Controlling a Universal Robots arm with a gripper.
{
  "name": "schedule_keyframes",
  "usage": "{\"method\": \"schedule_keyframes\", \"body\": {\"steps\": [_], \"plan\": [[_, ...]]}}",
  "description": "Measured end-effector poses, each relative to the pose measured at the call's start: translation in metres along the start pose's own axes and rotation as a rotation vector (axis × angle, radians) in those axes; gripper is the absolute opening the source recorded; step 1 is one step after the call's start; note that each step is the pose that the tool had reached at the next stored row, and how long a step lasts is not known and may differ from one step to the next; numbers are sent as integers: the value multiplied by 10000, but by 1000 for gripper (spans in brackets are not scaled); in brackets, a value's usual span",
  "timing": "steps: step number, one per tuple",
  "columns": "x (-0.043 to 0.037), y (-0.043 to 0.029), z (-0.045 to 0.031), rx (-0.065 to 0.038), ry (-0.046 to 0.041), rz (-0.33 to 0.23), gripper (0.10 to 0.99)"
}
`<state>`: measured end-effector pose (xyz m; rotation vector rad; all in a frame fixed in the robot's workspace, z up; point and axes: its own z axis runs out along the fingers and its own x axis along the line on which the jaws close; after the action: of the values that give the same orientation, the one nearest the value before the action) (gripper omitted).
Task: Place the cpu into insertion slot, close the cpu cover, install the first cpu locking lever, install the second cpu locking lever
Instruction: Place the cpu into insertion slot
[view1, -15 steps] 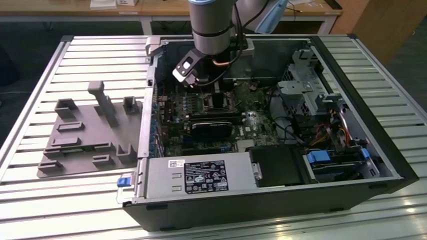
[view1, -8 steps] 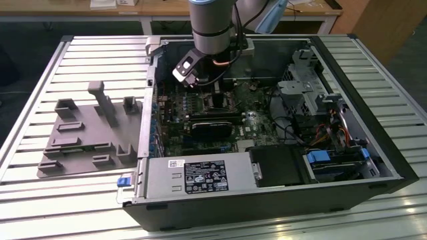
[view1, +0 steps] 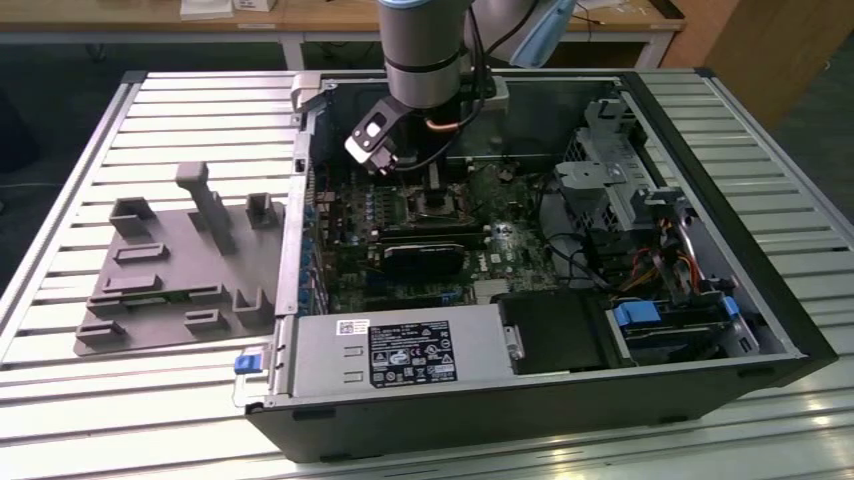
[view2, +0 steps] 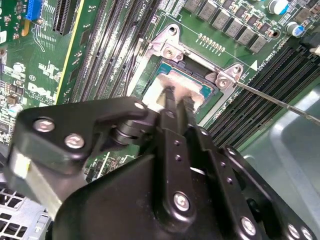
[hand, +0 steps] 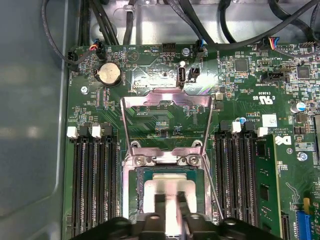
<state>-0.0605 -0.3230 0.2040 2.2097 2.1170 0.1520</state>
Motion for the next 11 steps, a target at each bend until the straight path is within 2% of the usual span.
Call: {"method": "schedule_keyframes", "body": {"steps": [2,11], "plan": [[0,0,-2,0,0,0,122],[-1,1,-6,0,-4,34,106]]}}
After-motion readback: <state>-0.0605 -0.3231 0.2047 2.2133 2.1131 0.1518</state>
